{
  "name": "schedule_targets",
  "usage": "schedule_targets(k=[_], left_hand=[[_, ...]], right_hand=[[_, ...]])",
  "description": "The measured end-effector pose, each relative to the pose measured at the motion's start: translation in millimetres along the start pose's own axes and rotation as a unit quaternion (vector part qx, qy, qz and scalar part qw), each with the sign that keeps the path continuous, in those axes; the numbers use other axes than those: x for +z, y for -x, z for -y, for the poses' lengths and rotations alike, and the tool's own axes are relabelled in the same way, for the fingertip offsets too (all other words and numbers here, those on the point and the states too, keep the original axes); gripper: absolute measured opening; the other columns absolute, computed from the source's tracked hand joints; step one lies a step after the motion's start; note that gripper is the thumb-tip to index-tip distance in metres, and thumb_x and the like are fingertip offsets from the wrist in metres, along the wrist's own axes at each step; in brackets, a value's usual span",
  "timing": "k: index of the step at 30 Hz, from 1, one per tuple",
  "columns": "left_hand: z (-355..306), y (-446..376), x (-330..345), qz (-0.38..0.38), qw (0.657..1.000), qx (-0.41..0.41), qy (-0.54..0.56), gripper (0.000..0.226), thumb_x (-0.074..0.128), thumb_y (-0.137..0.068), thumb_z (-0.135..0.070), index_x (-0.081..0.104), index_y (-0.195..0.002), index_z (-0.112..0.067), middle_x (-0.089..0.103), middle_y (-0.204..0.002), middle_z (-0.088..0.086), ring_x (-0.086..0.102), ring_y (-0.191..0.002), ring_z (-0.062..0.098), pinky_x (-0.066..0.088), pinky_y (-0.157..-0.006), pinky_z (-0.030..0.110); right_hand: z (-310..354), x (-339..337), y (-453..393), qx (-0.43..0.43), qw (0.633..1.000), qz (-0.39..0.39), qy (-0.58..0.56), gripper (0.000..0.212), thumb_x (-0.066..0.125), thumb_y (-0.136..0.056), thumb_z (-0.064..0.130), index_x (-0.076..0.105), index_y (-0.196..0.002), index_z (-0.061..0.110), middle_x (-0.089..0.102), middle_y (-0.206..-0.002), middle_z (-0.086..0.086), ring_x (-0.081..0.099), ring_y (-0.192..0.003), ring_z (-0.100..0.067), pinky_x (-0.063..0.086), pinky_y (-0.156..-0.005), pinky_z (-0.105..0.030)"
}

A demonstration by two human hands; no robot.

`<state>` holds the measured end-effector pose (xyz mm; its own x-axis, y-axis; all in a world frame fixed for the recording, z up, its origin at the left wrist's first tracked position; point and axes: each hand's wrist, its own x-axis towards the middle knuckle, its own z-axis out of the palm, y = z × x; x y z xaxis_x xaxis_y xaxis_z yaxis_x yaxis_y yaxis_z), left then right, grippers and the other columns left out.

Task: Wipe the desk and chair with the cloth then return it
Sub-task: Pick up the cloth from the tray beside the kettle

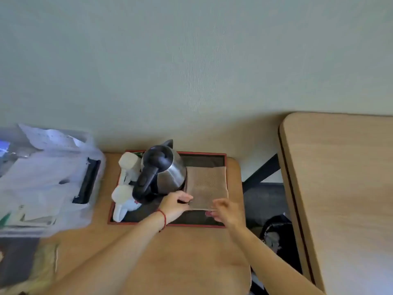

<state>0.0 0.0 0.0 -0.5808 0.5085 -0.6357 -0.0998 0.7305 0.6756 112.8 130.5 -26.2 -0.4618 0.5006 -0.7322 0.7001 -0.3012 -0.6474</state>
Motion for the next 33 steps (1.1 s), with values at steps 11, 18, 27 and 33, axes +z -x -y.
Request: schedule_targets(k=[11, 18, 27, 33], left_hand=[[37, -73, 36, 0.007, 0.902, 0.101, -0.42, 0.03, 0.051, -0.09, -0.014, 0.052, -0.12, -0.016, 0.043, -0.134, 0.004, 0.055, -0.113, 0.026, 0.049, -0.085, 0.04], [40, -78, 37, -0.021, 0.881, 0.112, -0.459, 0.027, 0.048, -0.091, -0.006, 0.051, -0.116, -0.014, 0.044, -0.127, 0.007, 0.059, -0.104, 0.027, 0.05, -0.077, 0.039], [49, -74, 22, -0.06, 0.937, 0.1, -0.329, 0.016, 0.06, -0.084, -0.017, 0.059, -0.099, -0.019, 0.054, -0.109, 0.002, 0.062, -0.092, 0.025, 0.051, -0.073, 0.038], [37, -69, 31, -0.077, 0.968, 0.068, -0.23, 0.018, 0.062, -0.081, -0.018, 0.063, -0.099, -0.019, 0.056, -0.112, 0.001, 0.06, -0.099, 0.024, 0.052, -0.08, 0.038]], right_hand=[[20, 6, -80, -0.25, 0.868, -0.073, 0.423, 0.039, 0.046, -0.093, -0.004, 0.048, -0.131, 0.003, 0.049, -0.136, -0.015, 0.05, -0.12, -0.026, 0.047, -0.093, -0.027], [43, 8, -116, -0.22, 0.744, -0.073, 0.626, 0.069, 0.057, -0.084, -0.002, 0.025, -0.145, 0.004, 0.031, -0.151, -0.017, 0.022, -0.141, -0.035, 0.025, -0.114, -0.04], [33, 7, -115, -0.316, 0.795, -0.066, 0.513, 0.017, 0.063, -0.082, 0.013, 0.066, -0.098, 0.008, 0.06, -0.109, -0.009, 0.047, -0.109, -0.025, 0.033, -0.087, -0.031], [38, 3, -76, -0.229, 0.97, 0.012, 0.076, 0.034, 0.051, -0.081, -0.005, 0.039, -0.059, 0.019, 0.035, -0.06, 0.005, 0.034, -0.058, -0.004, 0.029, -0.057, -0.019]])
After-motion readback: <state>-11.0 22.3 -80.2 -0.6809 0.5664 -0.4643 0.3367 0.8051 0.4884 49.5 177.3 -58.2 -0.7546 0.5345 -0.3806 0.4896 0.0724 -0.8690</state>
